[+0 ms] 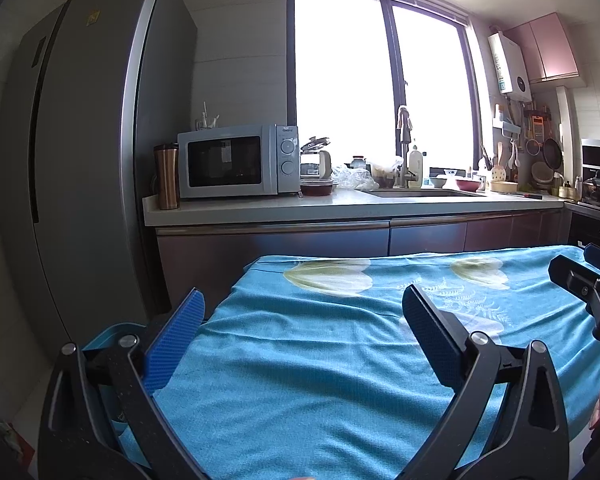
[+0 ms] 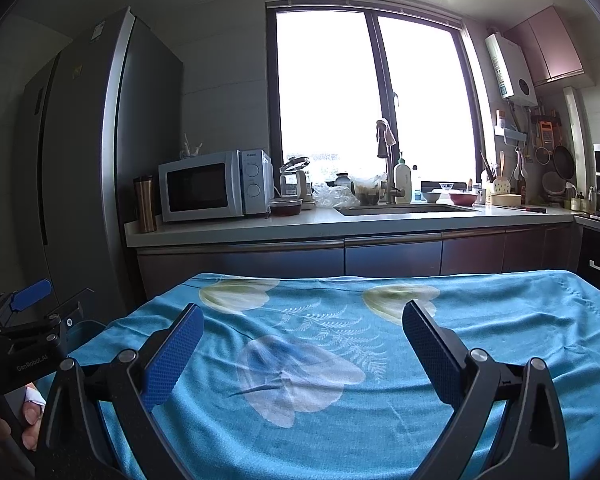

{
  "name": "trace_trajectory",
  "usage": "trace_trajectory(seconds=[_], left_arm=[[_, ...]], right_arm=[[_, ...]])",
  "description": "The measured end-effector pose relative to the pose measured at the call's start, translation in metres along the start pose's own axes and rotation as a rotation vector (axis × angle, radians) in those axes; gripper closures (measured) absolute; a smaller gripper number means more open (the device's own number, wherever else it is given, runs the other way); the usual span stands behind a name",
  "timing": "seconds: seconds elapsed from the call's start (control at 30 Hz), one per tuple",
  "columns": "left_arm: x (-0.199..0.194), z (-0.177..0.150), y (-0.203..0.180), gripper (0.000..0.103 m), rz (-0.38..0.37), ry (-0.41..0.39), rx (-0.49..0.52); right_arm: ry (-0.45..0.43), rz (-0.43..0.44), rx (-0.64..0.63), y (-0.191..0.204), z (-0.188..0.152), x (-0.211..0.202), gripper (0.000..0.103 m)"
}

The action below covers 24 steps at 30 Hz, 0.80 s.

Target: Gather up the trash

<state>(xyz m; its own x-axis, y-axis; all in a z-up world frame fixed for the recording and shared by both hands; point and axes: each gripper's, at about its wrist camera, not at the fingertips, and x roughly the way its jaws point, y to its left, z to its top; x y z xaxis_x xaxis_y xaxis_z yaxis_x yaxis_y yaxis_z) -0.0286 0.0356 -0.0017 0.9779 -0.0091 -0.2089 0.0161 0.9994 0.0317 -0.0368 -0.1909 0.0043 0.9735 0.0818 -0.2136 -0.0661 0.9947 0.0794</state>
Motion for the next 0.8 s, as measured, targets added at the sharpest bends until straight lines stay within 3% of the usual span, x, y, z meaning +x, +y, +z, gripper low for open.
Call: trace_trajectory(seconds=[0.8], left_arm=[[-0.0003, -0.0015, -0.0025, 0.006, 0.005, 0.005, 0.000]], right_arm=[[0.005, -0.012, 0.011, 0.0015, -0.0031, -0.0011, 0.007]])
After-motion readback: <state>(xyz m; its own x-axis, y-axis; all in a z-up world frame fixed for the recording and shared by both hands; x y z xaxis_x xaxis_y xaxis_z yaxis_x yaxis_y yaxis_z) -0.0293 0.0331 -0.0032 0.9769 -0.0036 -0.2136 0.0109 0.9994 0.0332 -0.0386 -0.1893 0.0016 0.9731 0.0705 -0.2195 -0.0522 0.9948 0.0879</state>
